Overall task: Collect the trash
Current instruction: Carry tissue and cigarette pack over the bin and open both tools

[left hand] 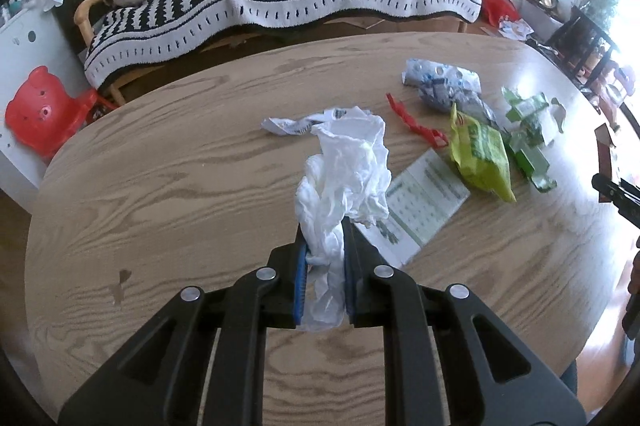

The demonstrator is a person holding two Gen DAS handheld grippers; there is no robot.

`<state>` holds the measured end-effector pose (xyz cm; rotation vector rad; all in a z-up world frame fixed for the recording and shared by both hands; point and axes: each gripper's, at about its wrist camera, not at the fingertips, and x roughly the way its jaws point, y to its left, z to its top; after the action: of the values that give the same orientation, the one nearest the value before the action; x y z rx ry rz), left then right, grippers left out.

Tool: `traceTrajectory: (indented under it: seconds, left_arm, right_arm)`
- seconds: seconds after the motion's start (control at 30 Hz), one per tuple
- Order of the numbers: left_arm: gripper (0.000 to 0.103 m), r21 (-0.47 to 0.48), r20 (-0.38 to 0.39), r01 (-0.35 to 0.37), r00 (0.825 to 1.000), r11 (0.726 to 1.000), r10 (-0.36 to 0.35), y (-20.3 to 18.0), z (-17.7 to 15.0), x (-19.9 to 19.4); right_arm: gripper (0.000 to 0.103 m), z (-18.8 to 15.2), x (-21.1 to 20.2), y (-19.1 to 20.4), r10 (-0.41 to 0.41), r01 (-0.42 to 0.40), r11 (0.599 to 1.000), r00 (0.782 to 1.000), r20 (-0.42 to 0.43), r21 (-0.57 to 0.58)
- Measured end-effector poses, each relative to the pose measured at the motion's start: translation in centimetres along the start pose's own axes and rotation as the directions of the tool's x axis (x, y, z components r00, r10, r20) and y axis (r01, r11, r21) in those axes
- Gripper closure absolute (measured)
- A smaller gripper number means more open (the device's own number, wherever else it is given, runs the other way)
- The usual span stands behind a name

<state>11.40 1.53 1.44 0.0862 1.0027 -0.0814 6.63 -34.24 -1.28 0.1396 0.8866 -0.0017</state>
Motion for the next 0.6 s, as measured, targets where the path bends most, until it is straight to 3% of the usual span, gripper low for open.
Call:
traceTrajectory:
  seconds: [0.3, 0.4, 0.5, 0.6]
  left_arm:
    - [0.089, -0.014, -0.004, -0.011, 1.000, 1.000, 0.010, -0.2, -1.0, -0.7]
    - [0.089, -0.017, 0.016, 0.015, 1.000, 1.000, -0.015, -1.6, -1.3, -1.7]
    - [0.089, 0.042, 0.031, 0.107, 0.994, 0.993, -0.109, -5.8, -1.5, -3.2]
    - [0.089, 0.105, 0.027, 0.253, 0.966, 0.962, -0.257, -11.4, -2.5, -4.7]
  right_arm:
    - [0.045, 0.0, -0.4, -0.4, 0.007, -0.007, 1.000, 1.000, -0.008, 0.003]
    - [0.045, -0.2, -0.9, -0.8, 0.011, -0.011, 1.000, 1.000, -0.007, 0.009]
    - [0.045, -0.5, -2.6, -2.0, 0.005, -0.006, 1.000, 1.000, 0.024, 0.023]
    - [0.045, -0.9, -4.9, -4.4, -0.025, 0.022, 0.998, 0.998, 0.061, 0.058]
